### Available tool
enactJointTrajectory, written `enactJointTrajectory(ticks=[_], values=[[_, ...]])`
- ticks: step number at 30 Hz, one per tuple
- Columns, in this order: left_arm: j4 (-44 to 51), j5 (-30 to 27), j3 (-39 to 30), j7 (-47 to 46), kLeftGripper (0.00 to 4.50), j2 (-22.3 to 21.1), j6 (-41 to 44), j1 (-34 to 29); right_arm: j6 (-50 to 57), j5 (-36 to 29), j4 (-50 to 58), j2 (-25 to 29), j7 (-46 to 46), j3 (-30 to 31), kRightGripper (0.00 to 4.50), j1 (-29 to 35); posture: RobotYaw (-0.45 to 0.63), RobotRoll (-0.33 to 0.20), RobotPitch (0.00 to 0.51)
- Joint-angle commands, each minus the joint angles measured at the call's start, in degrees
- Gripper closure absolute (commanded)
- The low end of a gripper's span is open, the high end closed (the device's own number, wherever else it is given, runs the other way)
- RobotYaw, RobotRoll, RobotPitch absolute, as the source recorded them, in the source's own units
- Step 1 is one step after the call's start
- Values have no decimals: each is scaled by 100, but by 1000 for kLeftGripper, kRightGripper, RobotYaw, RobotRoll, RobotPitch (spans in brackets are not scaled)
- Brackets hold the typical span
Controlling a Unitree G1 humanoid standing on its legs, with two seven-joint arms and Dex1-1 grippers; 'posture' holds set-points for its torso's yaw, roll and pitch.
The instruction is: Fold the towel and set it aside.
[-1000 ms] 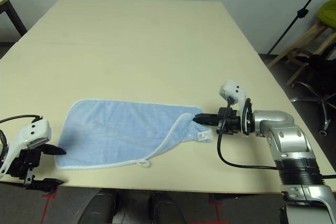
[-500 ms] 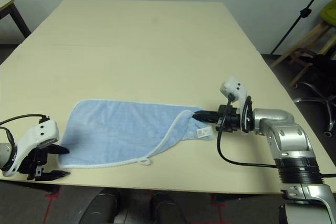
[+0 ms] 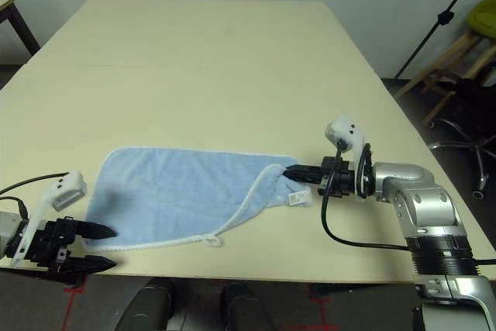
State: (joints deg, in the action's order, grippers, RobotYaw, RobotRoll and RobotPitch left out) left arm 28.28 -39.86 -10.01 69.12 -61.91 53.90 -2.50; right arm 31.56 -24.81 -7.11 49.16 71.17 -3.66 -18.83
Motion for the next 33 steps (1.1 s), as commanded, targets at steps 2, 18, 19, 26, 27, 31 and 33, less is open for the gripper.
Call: enactJointTrajectory(ticks=[2, 18, 19, 26, 27, 31, 33], values=[[-34, -534, -281, -198, 1159, 49, 382, 303, 30, -67, 77, 57, 23, -75, 4500, 93, 124, 0, 148], [-345, -695, -144, -563, 1554, -10, 328, 953, 43, -99, 108, 119, 11, -135, 4500, 183, 126, 0, 158], [-285, -574, -151, -567, 1740, -8, 150, 812, 49, -91, 92, 140, 26, -126, 4500, 159, 130, 0, 159], [-162, 411, -98, -625, 22, 12, -1151, -191, 6, -33, -105, 265, 115, -95, 4500, -72, 112, 0, 145], [-196, 538, -76, -660, 22, 28, -1302, -235, -10, -23, -137, 267, 121, -89, 4500, -91, 112, 0, 145], [-304, 984, 111, -648, 22, 64, -1843, -330, -89, 19, -261, 246, 135, -54, 4500, -177, 110, 0, 129], [-327, 1087, 159, -668, 22, 107, -1979, -320, -111, 24, -273, 227, 131, -47, 4500, -202, 108, 0, 122]])
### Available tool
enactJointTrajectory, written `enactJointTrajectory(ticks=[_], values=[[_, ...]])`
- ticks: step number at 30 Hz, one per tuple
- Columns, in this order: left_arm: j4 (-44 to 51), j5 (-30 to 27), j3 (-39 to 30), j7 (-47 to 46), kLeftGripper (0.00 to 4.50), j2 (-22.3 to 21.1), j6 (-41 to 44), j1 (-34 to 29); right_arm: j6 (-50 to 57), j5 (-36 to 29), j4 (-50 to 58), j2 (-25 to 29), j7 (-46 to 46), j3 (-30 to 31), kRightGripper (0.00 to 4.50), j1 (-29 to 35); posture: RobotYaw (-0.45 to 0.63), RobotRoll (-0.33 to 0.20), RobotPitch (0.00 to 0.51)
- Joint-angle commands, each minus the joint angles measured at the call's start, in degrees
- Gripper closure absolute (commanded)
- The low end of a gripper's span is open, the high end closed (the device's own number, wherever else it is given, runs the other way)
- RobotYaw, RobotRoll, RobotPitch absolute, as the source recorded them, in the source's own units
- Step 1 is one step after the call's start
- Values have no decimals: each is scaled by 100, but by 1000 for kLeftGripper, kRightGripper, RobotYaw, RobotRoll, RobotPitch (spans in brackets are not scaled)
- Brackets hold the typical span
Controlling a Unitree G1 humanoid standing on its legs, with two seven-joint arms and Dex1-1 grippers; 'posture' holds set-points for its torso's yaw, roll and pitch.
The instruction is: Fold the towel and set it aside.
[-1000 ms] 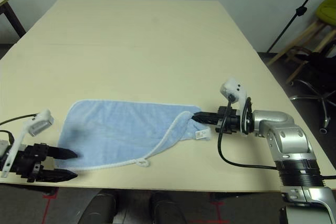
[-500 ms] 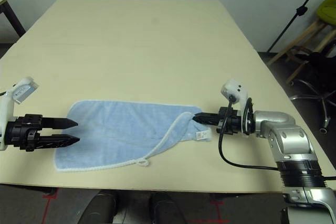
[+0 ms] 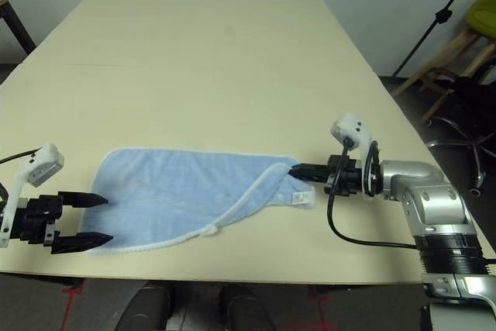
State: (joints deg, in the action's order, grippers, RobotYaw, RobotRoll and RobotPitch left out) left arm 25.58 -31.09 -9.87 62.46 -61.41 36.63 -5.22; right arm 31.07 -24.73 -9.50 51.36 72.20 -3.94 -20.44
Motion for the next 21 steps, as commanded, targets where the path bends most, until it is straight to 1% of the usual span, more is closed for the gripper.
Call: enactJointTrajectory(ticks=[1, 3, 10, 17, 21], values=[[-69, 225, 163, 15, 22, 70, -287, -33, -73, 18, -42, -2, 27, -15, 4500, -54, 107, 0, 119], [-113, 311, 206, 60, 22, 52, -395, -28, -86, 21, -57, -19, 22, -5, 4500, -74, 106, 0, 114], [-372, 713, 244, 422, 22, -249, -847, -334, -85, 9, -30, -38, 0, -13, 4500, -77, 106, 0, 110], [-543, 1019, 308, 718, 22, -494, -1081, -608, -89, 10, -35, -54, -6, -17, 4500, -89, 107, 0, 105], [-560, 1030, 236, 856, 22, -570, -1118, -769, -104, 19, -48, -59, -4, -15, 4500, -100, 109, 0, 106]])
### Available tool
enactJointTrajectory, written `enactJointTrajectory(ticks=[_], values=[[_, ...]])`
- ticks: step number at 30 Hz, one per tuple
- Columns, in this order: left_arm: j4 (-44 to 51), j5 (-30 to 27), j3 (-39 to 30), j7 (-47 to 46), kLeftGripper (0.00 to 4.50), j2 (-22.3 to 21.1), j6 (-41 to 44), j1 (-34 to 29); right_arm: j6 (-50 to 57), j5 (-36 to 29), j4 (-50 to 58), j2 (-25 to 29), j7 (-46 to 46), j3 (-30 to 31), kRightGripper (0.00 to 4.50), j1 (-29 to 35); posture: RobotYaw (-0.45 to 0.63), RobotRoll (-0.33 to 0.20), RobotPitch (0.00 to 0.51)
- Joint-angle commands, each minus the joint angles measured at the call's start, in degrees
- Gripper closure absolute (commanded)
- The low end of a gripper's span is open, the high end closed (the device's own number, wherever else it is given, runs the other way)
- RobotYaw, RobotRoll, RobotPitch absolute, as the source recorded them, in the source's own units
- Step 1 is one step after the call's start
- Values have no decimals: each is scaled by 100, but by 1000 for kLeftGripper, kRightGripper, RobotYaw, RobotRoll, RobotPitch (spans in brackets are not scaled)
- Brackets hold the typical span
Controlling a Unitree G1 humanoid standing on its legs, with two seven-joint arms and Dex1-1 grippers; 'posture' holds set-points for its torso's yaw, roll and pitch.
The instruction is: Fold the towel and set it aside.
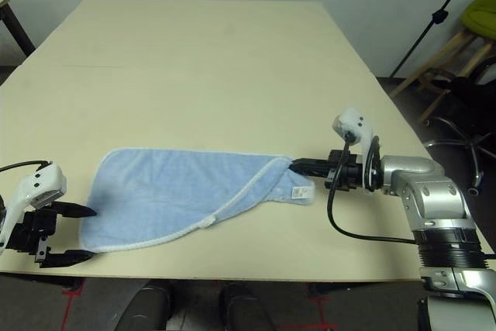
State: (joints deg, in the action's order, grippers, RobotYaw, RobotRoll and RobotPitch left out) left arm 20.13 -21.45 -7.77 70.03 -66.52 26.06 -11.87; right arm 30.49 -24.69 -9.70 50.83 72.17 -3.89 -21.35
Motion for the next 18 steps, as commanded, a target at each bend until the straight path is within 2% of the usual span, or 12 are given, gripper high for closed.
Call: enactJointTrajectory(ticks=[1, 11, 18], values=[[-23, 102, 20, 95, 22, -73, -71, -118, -47, 17, -33, -8, -1, -17, 4500, -17, 109, 0, 106], [-248, 571, 317, -51, 22, -9, -286, -6, -7, -4, -37, -76, -13, -17, 4500, -95, 111, 0, 108], [-268, 487, 359, -138, 22, 157, -96, 192, 30, -31, -24, -81, -14, -38, 4500, -116, 112, 0, 110]])
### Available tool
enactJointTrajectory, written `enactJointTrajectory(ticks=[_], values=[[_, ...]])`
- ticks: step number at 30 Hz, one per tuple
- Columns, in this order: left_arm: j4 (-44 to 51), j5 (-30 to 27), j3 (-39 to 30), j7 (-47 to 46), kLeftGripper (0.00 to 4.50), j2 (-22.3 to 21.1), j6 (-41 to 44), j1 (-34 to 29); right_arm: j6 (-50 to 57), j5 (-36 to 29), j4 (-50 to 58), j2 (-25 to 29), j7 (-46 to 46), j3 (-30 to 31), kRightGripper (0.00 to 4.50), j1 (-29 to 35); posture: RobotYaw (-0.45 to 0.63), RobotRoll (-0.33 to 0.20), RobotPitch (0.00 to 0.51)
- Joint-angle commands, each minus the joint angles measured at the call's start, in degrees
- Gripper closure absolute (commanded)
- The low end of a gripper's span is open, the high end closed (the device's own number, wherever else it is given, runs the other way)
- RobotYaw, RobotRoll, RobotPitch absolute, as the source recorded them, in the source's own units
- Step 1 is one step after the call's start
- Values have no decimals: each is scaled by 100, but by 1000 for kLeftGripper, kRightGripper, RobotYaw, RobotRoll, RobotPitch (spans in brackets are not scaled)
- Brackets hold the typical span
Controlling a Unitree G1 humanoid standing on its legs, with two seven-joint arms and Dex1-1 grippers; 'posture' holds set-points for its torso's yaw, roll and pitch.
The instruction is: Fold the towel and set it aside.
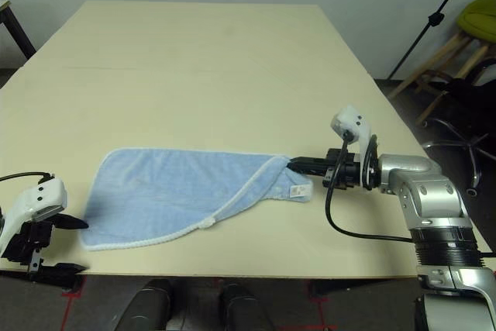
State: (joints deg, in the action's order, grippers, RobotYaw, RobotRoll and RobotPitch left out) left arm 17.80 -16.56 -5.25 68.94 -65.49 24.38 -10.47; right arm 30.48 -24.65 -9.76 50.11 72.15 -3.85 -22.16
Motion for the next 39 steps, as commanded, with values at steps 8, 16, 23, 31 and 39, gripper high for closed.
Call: enactJointTrajectory(ticks=[8, 16, 23, 31, 39], values=[[-251, -87, 83, -60, 22, 252, 181, 175, 48, -46, 10, -3, -22, -57, 4500, -29, 107, 0, 109], [-346, 220, 343, -128, 22, 260, 33, 264, 47, -58, 20, -14, -38, -71, 4500, -23, 106, 0, 111], [-367, 532, 627, -379, 22, 415, 82, 576, 74, -91, 39, -36, -50, -78, 4500, -28, 106, 0, 110], [-377, 899, 852, -468, 22, 319, 55, 736, 86, -116, 36, -68, -79, -108, 4500, -49, 102, 0, 104], [-452, 772, 862, -362, 1947, 340, 218, 777, 90, -147, 30, -77, -101, -116, 4500, -62, 101, 0, 99]])
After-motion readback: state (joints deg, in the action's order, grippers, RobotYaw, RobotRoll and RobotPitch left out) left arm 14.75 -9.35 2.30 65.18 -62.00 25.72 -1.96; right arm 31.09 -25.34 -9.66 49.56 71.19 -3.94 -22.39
